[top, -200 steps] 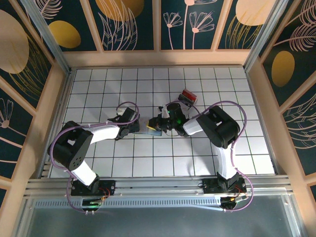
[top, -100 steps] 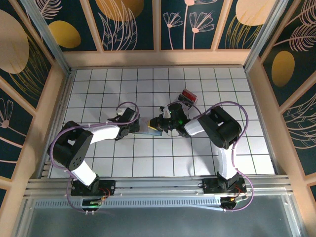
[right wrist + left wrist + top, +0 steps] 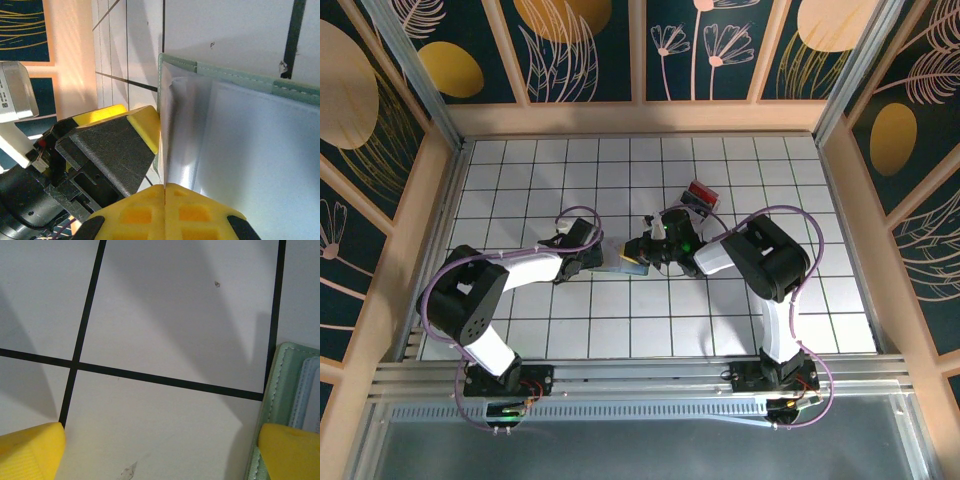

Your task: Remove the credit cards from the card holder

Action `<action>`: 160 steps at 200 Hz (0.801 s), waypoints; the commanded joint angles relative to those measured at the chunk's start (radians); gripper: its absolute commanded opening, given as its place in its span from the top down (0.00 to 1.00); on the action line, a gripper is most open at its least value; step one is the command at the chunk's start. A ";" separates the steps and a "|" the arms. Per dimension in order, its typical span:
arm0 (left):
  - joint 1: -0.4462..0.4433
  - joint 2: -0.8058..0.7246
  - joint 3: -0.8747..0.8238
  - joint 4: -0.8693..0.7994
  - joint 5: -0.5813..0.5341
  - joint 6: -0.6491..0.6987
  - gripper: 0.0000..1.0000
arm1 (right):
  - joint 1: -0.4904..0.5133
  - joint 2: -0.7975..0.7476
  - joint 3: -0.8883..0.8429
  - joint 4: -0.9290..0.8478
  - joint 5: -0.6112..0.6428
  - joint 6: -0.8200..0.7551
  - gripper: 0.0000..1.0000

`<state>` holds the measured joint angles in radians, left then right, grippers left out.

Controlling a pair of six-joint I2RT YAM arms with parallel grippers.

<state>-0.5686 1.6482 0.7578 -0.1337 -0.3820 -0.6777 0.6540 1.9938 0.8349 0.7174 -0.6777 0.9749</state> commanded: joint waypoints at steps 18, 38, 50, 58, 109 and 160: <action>0.003 -0.060 0.027 -0.091 -0.026 0.013 0.01 | -0.008 -0.051 0.011 -0.087 0.037 -0.046 0.99; 0.003 -0.098 0.049 -0.105 -0.028 0.023 0.01 | -0.003 -0.053 0.030 -0.143 0.054 -0.068 1.00; 0.003 -0.115 0.058 -0.105 -0.016 0.030 0.01 | -0.002 -0.054 0.039 -0.165 0.059 -0.078 1.00; 0.004 -0.122 0.061 -0.097 -0.002 0.037 0.01 | 0.000 -0.053 0.044 -0.175 0.061 -0.081 1.00; -0.005 -0.078 0.063 -0.036 0.059 0.080 0.01 | 0.001 -0.065 0.058 -0.213 0.069 -0.089 1.00; -0.014 0.040 0.074 -0.030 0.061 0.096 0.01 | 0.003 -0.067 0.068 -0.222 0.069 -0.091 0.98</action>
<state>-0.5751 1.6348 0.8143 -0.1638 -0.3233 -0.6037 0.6544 1.9549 0.8814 0.5194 -0.6285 0.9031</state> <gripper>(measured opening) 0.989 0.048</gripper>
